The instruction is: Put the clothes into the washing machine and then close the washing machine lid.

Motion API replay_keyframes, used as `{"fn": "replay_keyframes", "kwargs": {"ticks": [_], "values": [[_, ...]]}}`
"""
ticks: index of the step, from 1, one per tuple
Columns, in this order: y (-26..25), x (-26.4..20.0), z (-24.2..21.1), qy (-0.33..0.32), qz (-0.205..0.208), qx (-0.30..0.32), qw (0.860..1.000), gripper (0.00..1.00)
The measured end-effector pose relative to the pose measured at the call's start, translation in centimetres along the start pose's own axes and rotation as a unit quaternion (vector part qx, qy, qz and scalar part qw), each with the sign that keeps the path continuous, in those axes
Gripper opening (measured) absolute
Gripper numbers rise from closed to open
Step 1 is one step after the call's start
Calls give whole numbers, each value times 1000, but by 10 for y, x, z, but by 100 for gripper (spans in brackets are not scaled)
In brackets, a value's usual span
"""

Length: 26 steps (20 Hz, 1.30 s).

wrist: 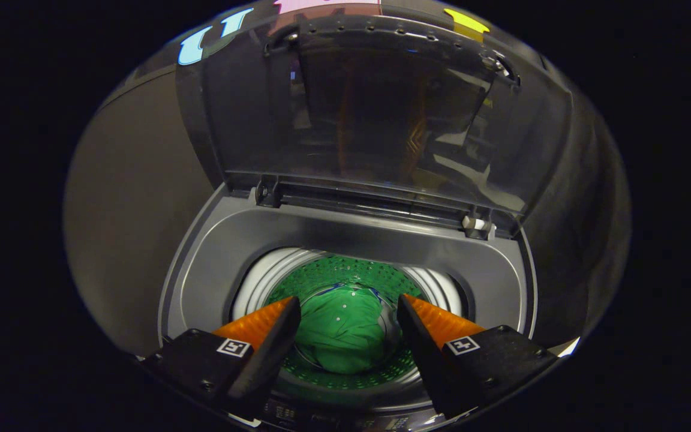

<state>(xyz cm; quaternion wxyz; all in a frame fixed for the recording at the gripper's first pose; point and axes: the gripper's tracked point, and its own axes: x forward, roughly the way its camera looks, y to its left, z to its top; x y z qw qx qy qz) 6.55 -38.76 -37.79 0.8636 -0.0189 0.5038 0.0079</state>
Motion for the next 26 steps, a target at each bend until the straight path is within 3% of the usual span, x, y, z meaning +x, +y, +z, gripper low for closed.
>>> {"fn": "replay_keyframes", "kwargs": {"ticks": [2,7,15,21,26], "values": [[2,-13,9,-11,8,25,1000,100],[6,-68,80,-112,31,39,993,100],[-16,-129,254,-280,35,48,958,100],[-38,-58,287,-213,10,57,975,100],[-36,-57,291,-212,6,48,976,100]]}}
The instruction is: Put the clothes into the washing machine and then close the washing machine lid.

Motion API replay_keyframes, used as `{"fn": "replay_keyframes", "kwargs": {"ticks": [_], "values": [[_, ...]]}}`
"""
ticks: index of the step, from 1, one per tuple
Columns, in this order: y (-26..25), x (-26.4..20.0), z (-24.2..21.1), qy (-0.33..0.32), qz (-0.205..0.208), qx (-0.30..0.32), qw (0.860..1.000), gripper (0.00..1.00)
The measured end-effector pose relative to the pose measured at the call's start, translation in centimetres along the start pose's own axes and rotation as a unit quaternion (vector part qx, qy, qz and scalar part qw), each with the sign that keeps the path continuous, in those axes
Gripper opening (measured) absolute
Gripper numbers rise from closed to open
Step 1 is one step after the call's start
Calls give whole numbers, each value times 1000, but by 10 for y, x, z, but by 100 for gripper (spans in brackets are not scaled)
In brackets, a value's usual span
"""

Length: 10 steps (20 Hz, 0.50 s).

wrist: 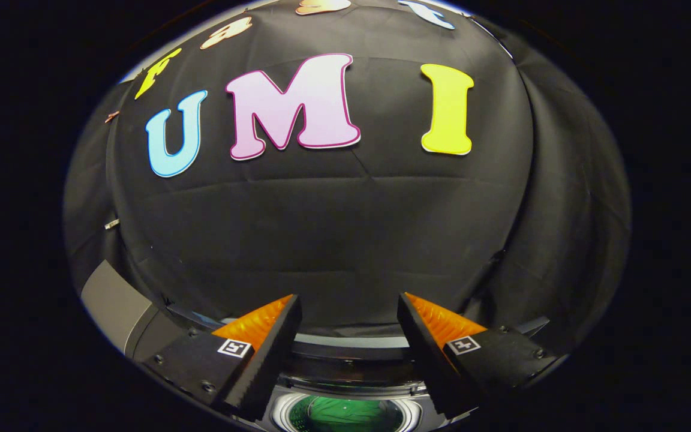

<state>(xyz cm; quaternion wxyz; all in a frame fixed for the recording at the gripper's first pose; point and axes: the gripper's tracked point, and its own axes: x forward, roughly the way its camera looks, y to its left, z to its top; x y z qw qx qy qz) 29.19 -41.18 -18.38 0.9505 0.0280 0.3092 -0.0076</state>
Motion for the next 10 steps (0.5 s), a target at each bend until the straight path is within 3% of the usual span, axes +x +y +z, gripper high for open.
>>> {"fn": "replay_keyframes", "kwargs": {"ticks": [10], "values": [[3,-44,-18,-13,4,-7,1000,100]]}}
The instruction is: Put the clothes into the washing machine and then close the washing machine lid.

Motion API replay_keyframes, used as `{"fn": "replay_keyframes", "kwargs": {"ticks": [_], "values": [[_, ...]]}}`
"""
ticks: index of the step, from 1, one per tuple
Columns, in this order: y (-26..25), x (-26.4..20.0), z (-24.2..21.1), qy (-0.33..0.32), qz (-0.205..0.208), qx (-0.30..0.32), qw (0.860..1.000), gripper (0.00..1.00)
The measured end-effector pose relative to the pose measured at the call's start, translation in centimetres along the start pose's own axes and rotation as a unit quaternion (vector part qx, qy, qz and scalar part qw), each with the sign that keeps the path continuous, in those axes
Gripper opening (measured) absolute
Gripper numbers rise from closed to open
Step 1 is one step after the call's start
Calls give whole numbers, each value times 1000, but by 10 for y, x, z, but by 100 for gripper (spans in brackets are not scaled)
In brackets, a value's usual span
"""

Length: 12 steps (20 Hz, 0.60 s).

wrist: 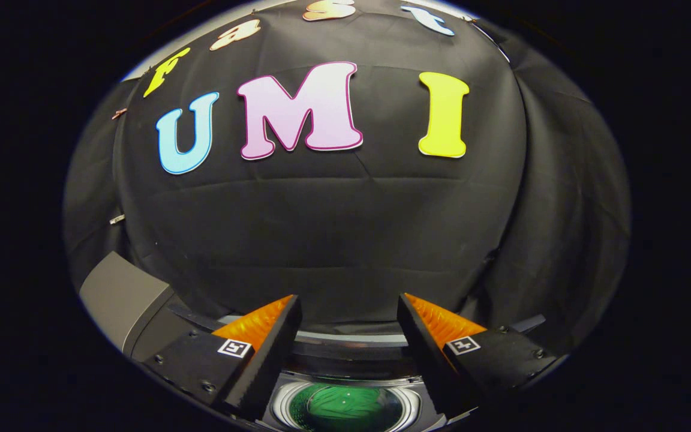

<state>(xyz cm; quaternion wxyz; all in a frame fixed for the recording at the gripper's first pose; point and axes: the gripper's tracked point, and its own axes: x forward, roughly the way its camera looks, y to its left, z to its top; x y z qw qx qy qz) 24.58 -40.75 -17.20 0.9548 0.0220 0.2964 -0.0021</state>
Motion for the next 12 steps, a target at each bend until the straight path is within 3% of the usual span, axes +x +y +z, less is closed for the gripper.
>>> {"fn": "replay_keyframes", "kwargs": {"ticks": [7,12], "values": [[2,-35,-19,-6,-6,-1,1000,100],[5,-75,-59,11,-21,0,1000,100]]}}
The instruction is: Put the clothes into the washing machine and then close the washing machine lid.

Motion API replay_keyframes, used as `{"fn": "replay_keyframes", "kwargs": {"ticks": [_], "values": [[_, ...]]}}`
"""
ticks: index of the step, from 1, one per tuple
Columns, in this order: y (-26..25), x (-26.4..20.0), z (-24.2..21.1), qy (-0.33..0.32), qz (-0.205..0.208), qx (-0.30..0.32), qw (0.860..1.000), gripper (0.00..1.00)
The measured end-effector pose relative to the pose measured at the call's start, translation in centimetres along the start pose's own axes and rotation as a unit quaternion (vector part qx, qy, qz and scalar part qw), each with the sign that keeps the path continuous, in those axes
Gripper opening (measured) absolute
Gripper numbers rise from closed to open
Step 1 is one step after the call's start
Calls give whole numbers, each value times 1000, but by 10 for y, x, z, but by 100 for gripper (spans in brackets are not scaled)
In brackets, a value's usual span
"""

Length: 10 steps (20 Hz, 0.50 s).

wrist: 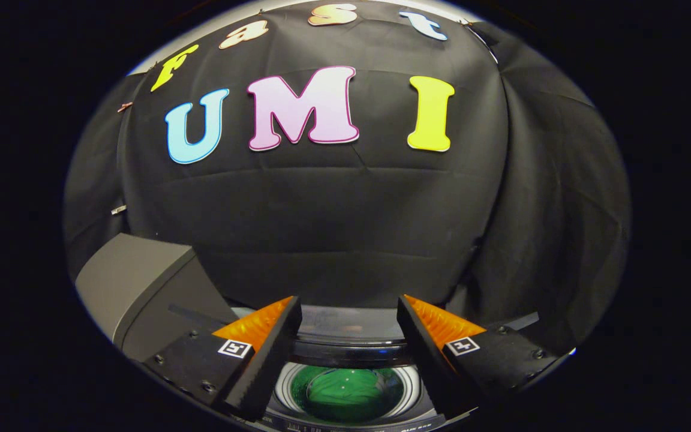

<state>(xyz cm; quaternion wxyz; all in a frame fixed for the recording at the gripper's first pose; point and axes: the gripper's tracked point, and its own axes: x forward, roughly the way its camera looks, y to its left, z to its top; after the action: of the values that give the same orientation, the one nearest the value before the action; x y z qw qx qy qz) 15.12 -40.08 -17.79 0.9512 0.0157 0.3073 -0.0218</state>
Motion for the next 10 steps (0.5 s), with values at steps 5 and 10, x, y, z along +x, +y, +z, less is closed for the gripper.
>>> {"fn": "replay_keyframes", "kwargs": {"ticks": [5,10], "values": [[-4,-48,-93,74,-15,-24,997,100],[-4,-68,-119,101,-18,-38,994,100]]}}
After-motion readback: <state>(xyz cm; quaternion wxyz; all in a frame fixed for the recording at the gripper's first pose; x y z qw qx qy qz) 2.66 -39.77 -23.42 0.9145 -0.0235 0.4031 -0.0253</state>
